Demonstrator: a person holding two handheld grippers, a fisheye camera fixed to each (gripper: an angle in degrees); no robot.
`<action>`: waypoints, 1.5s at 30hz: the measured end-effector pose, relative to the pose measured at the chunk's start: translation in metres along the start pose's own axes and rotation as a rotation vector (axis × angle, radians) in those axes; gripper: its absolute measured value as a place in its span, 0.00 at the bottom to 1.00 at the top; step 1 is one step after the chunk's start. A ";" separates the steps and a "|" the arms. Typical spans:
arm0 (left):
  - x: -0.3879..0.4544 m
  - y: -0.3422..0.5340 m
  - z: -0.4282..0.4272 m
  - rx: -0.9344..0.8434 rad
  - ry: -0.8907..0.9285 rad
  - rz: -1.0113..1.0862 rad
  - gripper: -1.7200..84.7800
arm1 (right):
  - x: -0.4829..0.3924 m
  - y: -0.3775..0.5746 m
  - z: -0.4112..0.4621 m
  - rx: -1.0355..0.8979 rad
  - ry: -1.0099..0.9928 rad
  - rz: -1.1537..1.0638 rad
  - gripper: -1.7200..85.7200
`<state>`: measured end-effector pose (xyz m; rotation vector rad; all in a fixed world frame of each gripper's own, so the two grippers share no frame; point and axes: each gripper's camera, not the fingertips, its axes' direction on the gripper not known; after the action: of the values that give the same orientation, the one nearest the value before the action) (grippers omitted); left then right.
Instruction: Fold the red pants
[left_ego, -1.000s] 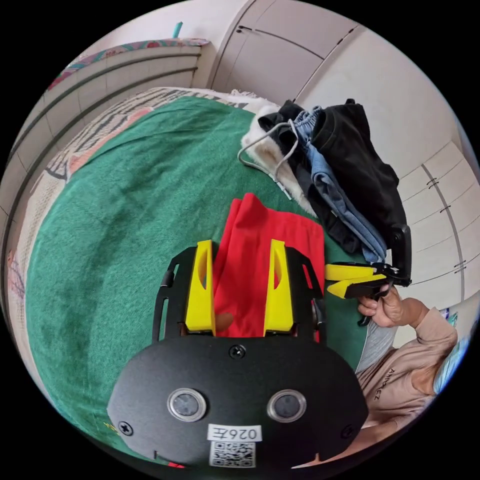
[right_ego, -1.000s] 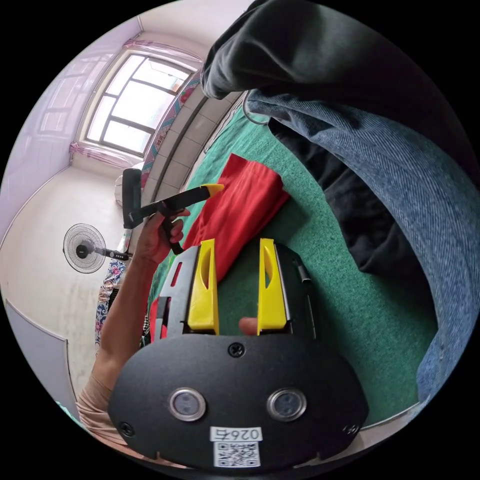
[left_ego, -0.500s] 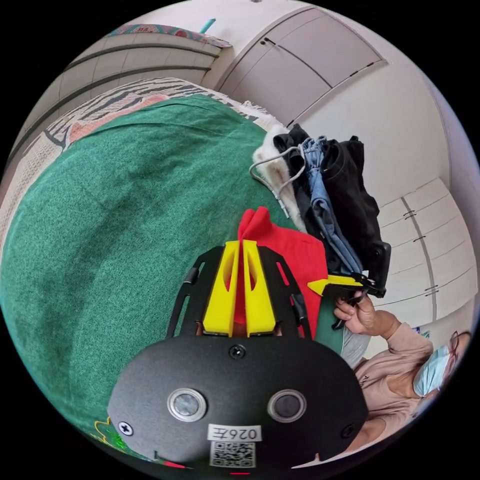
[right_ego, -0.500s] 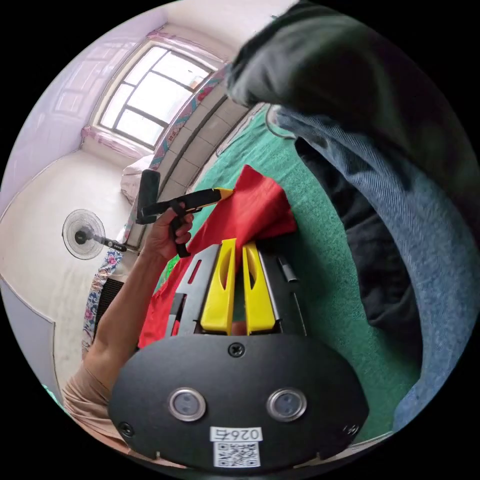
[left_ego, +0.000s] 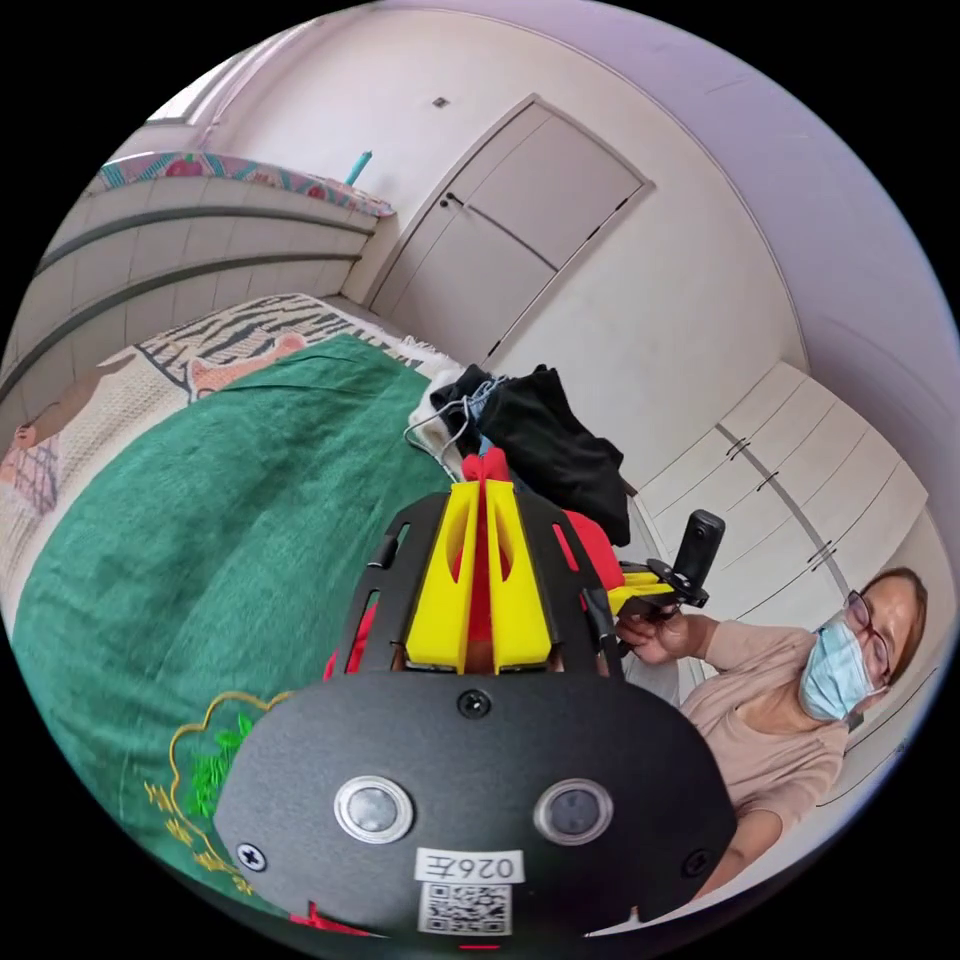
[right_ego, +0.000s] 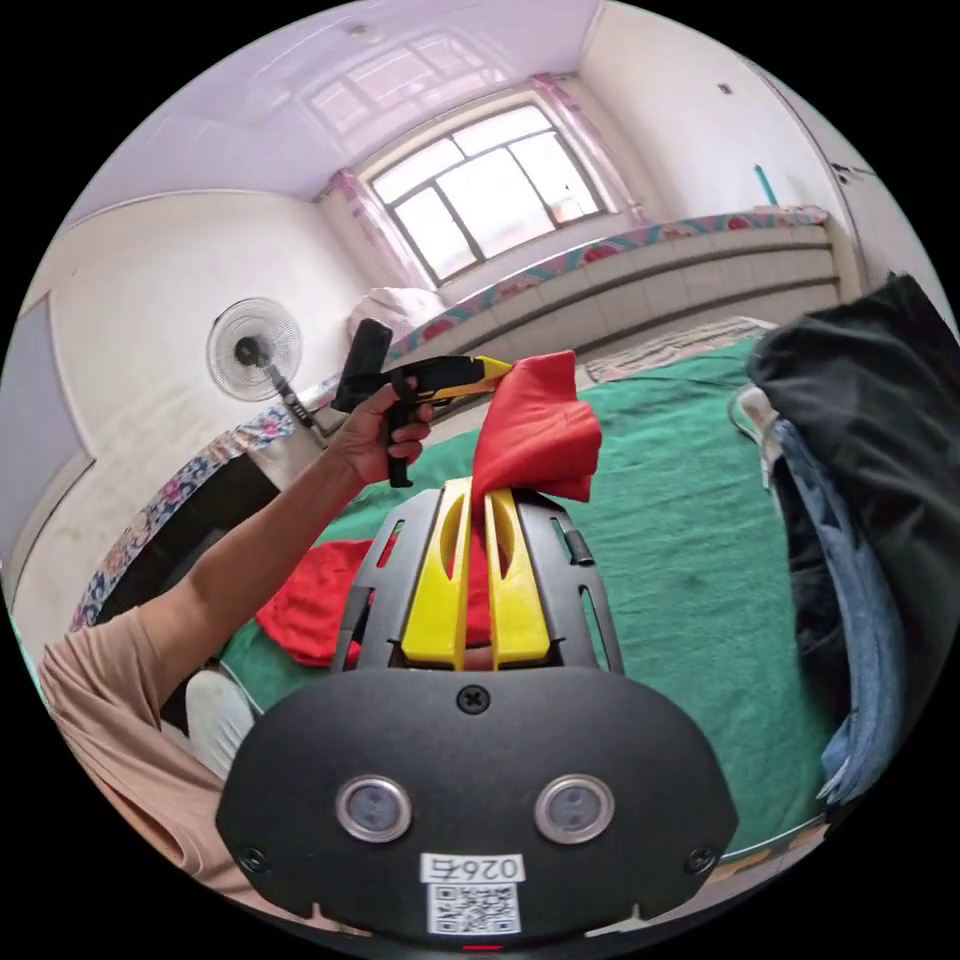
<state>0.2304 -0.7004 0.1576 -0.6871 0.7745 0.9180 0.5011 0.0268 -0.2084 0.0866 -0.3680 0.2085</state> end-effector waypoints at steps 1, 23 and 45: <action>0.007 0.023 -0.021 0.021 -0.013 0.009 0.02 | -0.024 -0.008 0.002 -0.009 -0.029 -0.044 0.00; -0.047 0.490 -0.236 0.443 -0.208 -0.560 0.01 | -0.282 -0.136 0.204 -0.590 -0.183 -0.731 0.06; 0.087 0.423 -0.124 -0.237 -0.700 -0.477 0.01 | -0.211 -0.260 0.292 -0.731 -0.266 -0.610 0.01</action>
<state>-0.1421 -0.5749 -0.0597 -0.6550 -0.1245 0.7367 0.2634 -0.3011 -0.0265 -0.4957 -0.6435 -0.5507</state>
